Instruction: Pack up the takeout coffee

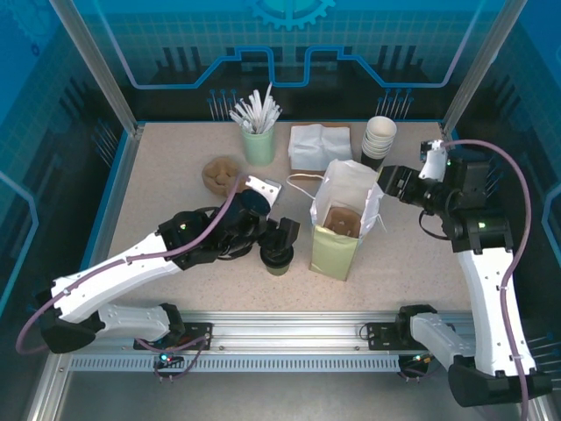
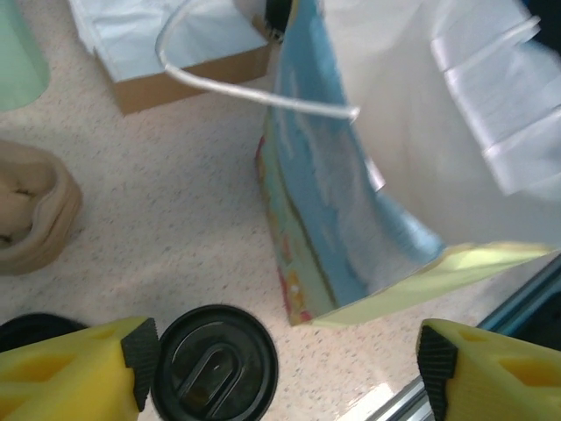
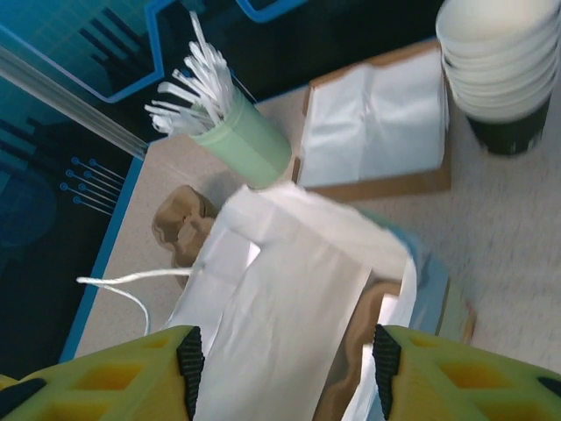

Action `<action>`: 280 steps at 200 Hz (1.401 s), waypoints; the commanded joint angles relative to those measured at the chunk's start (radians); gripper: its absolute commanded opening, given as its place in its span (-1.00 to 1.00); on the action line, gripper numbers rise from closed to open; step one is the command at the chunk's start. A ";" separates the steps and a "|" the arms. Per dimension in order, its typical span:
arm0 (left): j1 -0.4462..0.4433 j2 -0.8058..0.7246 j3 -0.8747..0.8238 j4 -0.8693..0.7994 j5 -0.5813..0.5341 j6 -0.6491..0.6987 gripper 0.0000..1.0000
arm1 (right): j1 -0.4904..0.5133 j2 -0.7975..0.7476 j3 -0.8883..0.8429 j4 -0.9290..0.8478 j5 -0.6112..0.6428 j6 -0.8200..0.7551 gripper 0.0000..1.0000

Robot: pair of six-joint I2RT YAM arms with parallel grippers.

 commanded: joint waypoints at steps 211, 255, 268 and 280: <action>-0.061 0.183 -0.228 -0.014 -0.070 -0.236 0.62 | -0.088 0.130 0.028 0.066 -0.143 -0.177 0.24; -0.061 0.202 -0.211 -0.026 -0.087 -0.237 0.56 | -0.090 0.133 0.027 0.064 -0.128 -0.162 0.25; -0.061 0.209 -0.209 -0.027 -0.088 -0.235 0.54 | -0.092 0.134 0.026 0.063 -0.133 -0.159 0.25; -0.061 0.216 -0.205 -0.031 -0.089 -0.236 0.54 | -0.093 0.133 0.025 0.063 -0.135 -0.159 0.25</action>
